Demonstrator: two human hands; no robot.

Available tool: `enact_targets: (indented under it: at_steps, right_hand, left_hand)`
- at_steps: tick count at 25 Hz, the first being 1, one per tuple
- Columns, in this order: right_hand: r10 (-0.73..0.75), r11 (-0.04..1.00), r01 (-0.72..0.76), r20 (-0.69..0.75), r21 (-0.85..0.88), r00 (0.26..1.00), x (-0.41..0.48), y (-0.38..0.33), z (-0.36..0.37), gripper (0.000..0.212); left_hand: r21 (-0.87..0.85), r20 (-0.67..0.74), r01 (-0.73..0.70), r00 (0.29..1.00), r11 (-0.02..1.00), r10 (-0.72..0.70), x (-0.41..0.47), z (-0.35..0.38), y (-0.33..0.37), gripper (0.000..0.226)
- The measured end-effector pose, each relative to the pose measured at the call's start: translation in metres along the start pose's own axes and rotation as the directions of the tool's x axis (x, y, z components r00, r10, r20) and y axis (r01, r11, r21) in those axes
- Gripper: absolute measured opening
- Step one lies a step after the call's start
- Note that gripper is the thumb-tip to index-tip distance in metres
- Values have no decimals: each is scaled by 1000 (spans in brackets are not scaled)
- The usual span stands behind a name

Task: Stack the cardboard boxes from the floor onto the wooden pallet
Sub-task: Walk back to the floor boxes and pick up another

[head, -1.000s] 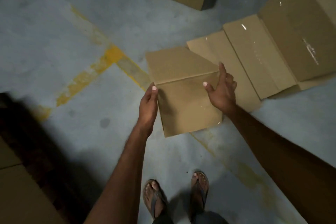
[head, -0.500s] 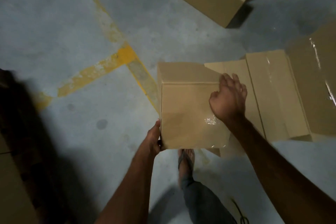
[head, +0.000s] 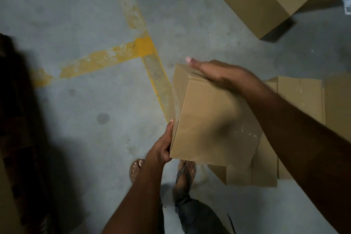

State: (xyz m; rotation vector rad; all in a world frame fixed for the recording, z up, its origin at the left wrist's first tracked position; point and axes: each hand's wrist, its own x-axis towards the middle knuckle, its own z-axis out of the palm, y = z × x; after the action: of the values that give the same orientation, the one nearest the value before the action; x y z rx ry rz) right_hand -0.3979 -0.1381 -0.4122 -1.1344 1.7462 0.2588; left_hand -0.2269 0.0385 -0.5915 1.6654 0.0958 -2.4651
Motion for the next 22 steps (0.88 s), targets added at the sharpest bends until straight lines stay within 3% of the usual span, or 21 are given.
enact_targets:
  at_steps: [2,4,7,9,13,17,20,22]
  right_hand:
    - [26,996,-21,54,-91,998,19,-15,8,79]
    - [106,994,-103,114,-31,988,24,-26,1,63]
    - [210,978,-209,179,-23,961,-2,-41,-18,57]
    - [166,984,-175,179,36,970,-26,-47,-23,53]
    - [53,973,-85,152,213,987,-90,-64,-13,43]
    - [-37,914,-29,153,406,987,-156,-74,4,61]
    - [-159,861,86,104,502,982,-205,-84,24,70]
    - [-237,817,171,51,551,970,-243,-100,32,60]
  left_hand:
    - [-73,-16,-16,1000,997,14,-6,3,6,69]
    - [-115,-25,-25,999,993,23,-19,0,14,74]
    - [-81,-125,-78,990,994,67,-54,-20,27,114]
    - [-65,-225,-143,966,988,125,-84,-38,39,121]
    - [45,-351,-320,882,946,315,-194,-67,74,107]
    - [146,-365,-474,790,868,493,-311,-75,92,59]
    - [244,-370,-590,677,769,637,-393,-73,88,58]
    - [275,-372,-655,602,703,706,-442,-74,79,61]
